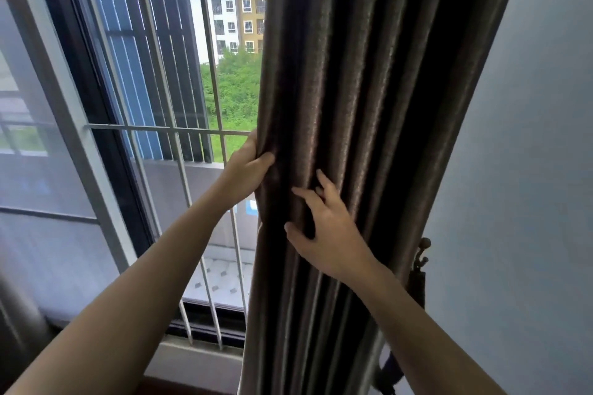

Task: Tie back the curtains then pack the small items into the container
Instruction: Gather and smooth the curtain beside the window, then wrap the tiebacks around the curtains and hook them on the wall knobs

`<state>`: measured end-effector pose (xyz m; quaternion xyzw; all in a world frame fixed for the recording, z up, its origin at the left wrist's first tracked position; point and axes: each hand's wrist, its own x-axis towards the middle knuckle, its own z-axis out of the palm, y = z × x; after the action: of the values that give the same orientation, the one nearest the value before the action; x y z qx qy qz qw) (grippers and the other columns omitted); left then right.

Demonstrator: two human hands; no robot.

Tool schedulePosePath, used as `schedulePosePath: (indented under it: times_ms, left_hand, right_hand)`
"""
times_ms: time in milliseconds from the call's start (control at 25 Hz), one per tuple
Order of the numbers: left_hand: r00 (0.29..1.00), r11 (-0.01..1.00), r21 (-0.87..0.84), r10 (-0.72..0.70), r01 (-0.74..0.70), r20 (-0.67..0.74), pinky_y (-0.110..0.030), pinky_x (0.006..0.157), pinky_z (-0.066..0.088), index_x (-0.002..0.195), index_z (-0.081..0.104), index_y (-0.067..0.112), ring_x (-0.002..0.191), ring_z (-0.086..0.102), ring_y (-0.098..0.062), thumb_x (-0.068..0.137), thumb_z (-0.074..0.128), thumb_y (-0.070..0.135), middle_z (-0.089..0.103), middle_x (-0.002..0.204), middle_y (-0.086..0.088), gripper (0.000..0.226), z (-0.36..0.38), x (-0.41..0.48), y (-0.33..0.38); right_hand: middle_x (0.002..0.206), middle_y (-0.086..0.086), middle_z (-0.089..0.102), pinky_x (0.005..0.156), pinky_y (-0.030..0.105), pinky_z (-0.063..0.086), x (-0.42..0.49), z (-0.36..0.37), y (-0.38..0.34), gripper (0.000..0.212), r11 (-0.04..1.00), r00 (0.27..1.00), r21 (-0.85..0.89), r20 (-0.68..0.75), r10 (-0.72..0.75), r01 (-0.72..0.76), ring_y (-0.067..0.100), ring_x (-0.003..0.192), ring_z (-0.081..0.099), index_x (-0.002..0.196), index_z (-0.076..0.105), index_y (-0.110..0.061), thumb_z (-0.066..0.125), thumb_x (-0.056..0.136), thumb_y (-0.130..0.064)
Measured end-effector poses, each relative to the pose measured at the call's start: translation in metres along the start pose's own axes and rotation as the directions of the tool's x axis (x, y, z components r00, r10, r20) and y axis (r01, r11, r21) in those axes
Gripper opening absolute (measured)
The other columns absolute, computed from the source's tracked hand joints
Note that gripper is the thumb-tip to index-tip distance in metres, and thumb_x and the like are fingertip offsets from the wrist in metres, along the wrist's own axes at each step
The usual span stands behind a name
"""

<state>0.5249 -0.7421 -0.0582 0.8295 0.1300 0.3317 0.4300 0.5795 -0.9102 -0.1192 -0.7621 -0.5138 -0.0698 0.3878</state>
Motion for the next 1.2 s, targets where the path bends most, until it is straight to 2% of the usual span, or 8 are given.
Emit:
schedulePosePath:
  times_ms: [120, 240, 400, 560, 680, 880, 1040, 1200]
  left_hand:
    - [0.989, 0.989, 0.093, -0.124, 0.117, 0.08, -0.035, 0.08, 0.047, 0.108, 0.053, 0.019, 0.094, 0.057, -0.023, 0.089, 0.037, 0.004, 0.058, 0.086, 0.008, 0.028, 0.0, -0.004, 0.0]
    - [0.973, 0.981, 0.162, -0.138, 0.109, 0.184, -0.023, 0.072, 0.041, 0.111, 0.053, 0.013, 0.09, 0.051, -0.015, 0.092, 0.032, -0.003, 0.055, 0.09, 0.006, 0.032, 0.011, -0.011, 0.0]
    - [0.939, 0.984, 0.141, -0.149, 0.109, 0.31, -0.009, 0.059, 0.037, 0.098, 0.046, 0.015, 0.067, 0.042, -0.003, 0.09, 0.026, -0.011, 0.045, 0.076, 0.008, 0.033, 0.039, -0.016, 0.011]
    - [0.911, 0.988, 0.116, -0.142, 0.105, 0.388, -0.029, 0.072, 0.039, 0.097, 0.047, 0.013, 0.072, 0.044, -0.015, 0.091, 0.027, -0.006, 0.046, 0.076, 0.0, 0.028, 0.063, -0.009, 0.015]
    - [0.899, 0.988, 0.109, -0.148, 0.113, 0.413, -0.034, 0.064, 0.037, 0.084, 0.047, 0.015, 0.074, 0.043, -0.022, 0.091, 0.027, -0.004, 0.046, 0.079, -0.007, 0.028, 0.08, -0.005, 0.019]
    - [0.881, 0.992, 0.076, -0.126, 0.103, 0.455, -0.044, 0.068, 0.046, 0.099, 0.047, 0.005, 0.074, 0.048, -0.025, 0.091, 0.024, -0.001, 0.047, 0.083, -0.011, 0.025, 0.1, -0.003, 0.024]
    - [0.869, 0.997, 0.027, -0.076, 0.072, 0.489, -0.03, 0.055, 0.054, 0.086, 0.05, 0.022, 0.055, 0.058, -0.01, 0.092, 0.024, 0.001, 0.054, 0.07, -0.001, 0.033, 0.114, -0.01, 0.032]
    - [0.861, 1.0, -0.028, 0.001, 0.015, 0.508, -0.027, 0.054, 0.053, 0.087, 0.048, 0.019, 0.056, 0.061, -0.01, 0.091, 0.026, 0.0, 0.057, 0.071, -0.003, 0.029, 0.123, -0.016, 0.031]
  right_hand:
    - [0.159, 0.003, -0.001, 0.115, 0.034, 0.026, 0.001, 0.021, 0.001, 0.069, 0.998, 0.997, -0.023, 0.05, 0.061, -0.06, 0.021, 0.144, 0.016, 0.147, 0.024, -0.018, 0.056, 0.089, -0.038]
    - [0.158, 0.0, 0.008, 0.114, 0.027, 0.025, -0.017, 0.049, 0.018, 0.071, 0.996, 0.989, -0.022, 0.119, 0.086, -0.084, 0.019, 0.141, 0.024, 0.148, 0.019, -0.013, 0.054, 0.09, -0.034]
    - [0.155, -0.001, 0.019, 0.114, 0.018, 0.018, -0.051, 0.072, 0.04, 0.062, 0.996, 0.977, -0.024, 0.191, 0.091, -0.088, 0.016, 0.141, 0.024, 0.144, 0.029, -0.012, 0.052, 0.09, -0.031]
    - [0.15, -0.003, 0.011, 0.104, 0.001, 0.015, -0.057, 0.05, 0.058, 0.038, 0.983, 0.977, 0.046, -0.113, 0.179, -0.175, 0.011, 0.138, 0.027, 0.126, 0.053, -0.019, 0.057, 0.088, -0.024]
    - [0.156, 0.0, 0.003, 0.114, 0.018, 0.02, -0.05, 0.034, 0.066, 0.052, 0.981, 0.975, -0.025, -0.115, 0.189, -0.193, 0.017, 0.138, 0.029, 0.137, 0.042, -0.018, 0.055, 0.088, -0.029]
    - [0.155, -0.003, 0.02, 0.104, 0.004, 0.006, -0.072, 0.032, 0.07, 0.06, 0.979, 0.97, -0.003, -0.138, 0.202, -0.204, 0.011, 0.141, 0.023, 0.145, 0.028, -0.013, 0.052, 0.091, -0.023]
    - [0.157, -0.005, 0.015, 0.097, -0.007, -0.001, -0.097, 0.044, 0.076, 0.062, 0.976, 0.968, -0.004, -0.131, 0.216, -0.218, 0.006, 0.141, 0.02, 0.146, 0.026, -0.01, 0.053, 0.09, -0.019]
    - [0.152, -0.013, 0.018, 0.101, -0.004, 0.003, -0.106, 0.043, 0.081, 0.065, 0.984, 0.974, -0.02, -0.15, 0.173, -0.178, -0.013, 0.13, 0.013, 0.146, 0.027, -0.015, 0.054, 0.088, -0.017]
